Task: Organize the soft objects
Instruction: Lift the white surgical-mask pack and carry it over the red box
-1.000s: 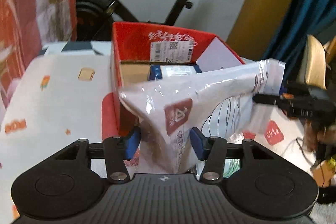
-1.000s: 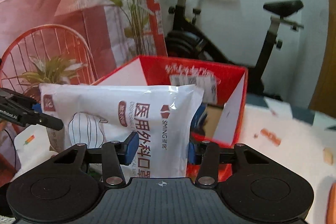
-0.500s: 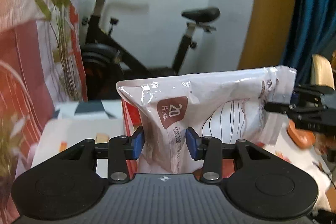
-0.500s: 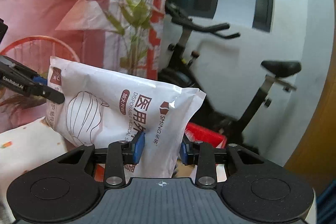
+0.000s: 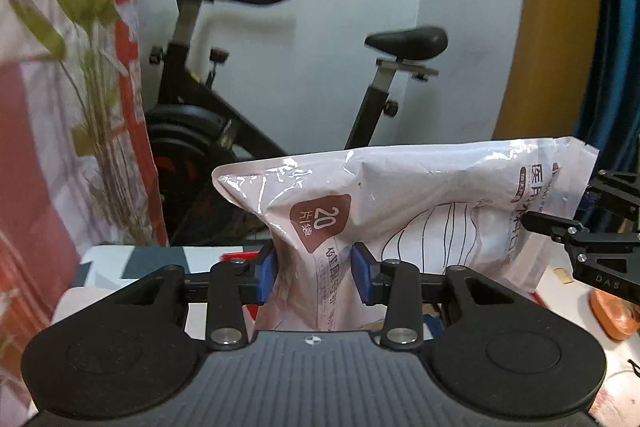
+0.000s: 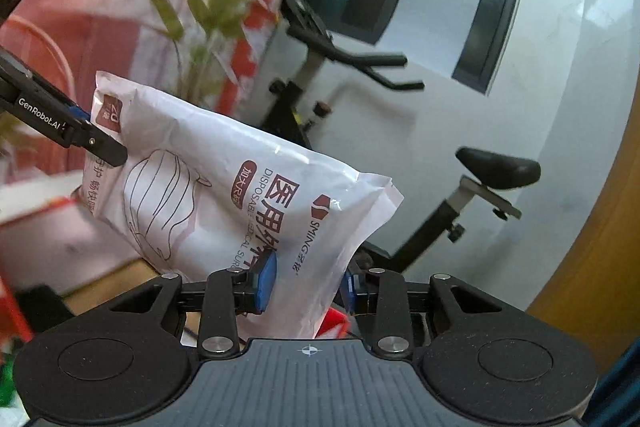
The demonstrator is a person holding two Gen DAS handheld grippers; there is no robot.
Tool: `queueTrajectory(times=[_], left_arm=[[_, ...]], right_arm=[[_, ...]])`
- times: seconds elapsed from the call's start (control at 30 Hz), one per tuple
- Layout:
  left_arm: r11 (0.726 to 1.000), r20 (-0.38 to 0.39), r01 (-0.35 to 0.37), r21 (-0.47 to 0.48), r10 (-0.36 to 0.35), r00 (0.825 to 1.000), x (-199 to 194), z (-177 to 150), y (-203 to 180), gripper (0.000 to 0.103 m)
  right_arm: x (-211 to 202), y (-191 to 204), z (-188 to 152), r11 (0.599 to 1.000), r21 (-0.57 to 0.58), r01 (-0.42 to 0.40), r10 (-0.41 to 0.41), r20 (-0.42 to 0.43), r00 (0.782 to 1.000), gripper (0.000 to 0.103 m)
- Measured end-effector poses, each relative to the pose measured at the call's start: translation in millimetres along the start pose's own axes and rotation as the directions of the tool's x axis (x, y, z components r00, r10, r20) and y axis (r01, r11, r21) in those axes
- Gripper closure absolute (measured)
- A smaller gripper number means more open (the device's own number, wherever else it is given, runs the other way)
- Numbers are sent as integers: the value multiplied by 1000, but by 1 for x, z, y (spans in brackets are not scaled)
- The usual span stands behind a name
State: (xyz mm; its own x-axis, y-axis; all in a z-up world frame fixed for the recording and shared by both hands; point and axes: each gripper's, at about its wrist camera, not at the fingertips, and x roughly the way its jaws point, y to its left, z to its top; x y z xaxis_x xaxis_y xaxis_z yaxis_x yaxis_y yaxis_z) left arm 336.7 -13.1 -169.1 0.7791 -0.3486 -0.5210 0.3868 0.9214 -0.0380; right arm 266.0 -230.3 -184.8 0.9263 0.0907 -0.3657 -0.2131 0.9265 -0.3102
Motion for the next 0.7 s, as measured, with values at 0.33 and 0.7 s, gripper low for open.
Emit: queueTrajectory(times=[0.33, 0.7], left_arm=[[998, -94, -48, 40, 51, 994, 58, 5, 12, 62], [998, -195, 16, 60, -4, 981, 76, -5, 22, 61]], right_arm=[[71, 6, -20, 1000, -15, -12, 10, -119, 993, 77], [96, 21, -42, 998, -65, -7, -8, -232, 973, 83]])
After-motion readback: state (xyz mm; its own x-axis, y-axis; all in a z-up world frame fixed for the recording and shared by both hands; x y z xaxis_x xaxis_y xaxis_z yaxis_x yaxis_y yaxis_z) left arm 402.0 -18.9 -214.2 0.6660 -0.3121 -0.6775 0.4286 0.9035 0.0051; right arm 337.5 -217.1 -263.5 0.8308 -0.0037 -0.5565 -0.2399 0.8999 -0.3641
